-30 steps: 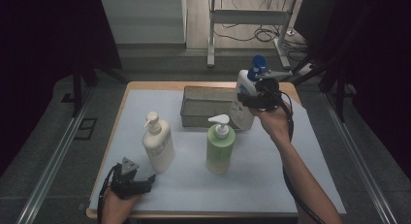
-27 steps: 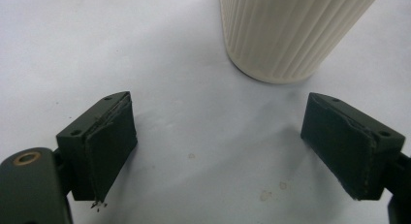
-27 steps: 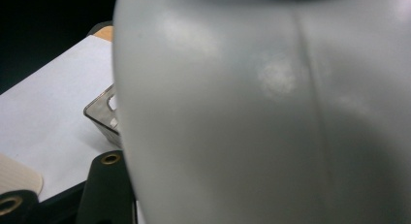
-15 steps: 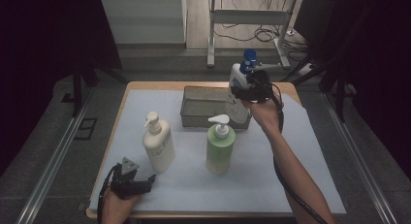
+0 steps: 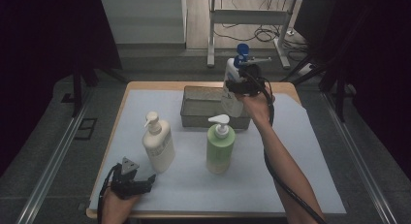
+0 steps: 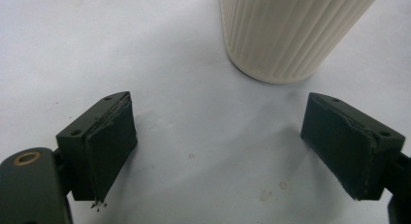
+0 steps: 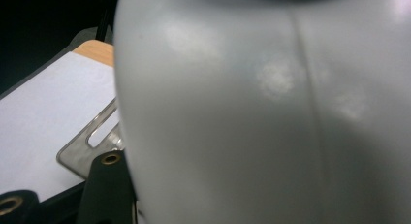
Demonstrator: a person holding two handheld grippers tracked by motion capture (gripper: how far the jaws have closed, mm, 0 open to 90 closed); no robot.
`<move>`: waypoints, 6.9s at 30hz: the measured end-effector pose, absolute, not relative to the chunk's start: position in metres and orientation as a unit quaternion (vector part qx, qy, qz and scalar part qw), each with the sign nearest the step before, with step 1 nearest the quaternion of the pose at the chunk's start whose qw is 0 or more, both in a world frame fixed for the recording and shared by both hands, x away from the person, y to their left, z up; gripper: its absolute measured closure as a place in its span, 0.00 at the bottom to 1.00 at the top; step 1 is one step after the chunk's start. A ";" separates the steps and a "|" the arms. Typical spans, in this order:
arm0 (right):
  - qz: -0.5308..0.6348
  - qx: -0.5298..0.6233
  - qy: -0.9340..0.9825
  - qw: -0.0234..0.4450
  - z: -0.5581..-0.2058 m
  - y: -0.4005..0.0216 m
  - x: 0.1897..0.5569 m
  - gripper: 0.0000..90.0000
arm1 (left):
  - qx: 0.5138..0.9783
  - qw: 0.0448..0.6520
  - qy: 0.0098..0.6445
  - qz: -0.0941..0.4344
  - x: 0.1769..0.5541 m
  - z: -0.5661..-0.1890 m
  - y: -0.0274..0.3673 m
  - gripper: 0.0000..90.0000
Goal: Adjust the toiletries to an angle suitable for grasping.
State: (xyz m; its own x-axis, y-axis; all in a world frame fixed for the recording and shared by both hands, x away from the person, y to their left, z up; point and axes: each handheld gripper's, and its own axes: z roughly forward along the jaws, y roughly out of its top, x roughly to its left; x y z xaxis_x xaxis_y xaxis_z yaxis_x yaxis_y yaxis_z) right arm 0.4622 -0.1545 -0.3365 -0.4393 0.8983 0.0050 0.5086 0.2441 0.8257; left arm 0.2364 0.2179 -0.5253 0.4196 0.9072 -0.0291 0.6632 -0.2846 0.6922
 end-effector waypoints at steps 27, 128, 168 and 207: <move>0.391 0.455 0.766 0.233 -0.368 -0.123 0.476 0.45 | 0.779 0.321 0.504 0.189 0.236 -0.525 0.218 0.14; 0.370 0.465 0.781 0.192 -0.449 -0.164 0.470 1.00 | 0.780 0.320 0.504 0.189 0.236 -0.525 0.218 0.14; 0.336 0.471 0.797 0.173 -0.466 -0.142 0.482 1.00 | 0.780 0.320 0.503 0.188 0.237 -0.525 0.218 0.14; 0.352 0.435 0.814 0.154 -0.464 -0.114 0.486 0.98 | 0.781 0.320 0.503 0.188 0.237 -0.525 0.218 0.14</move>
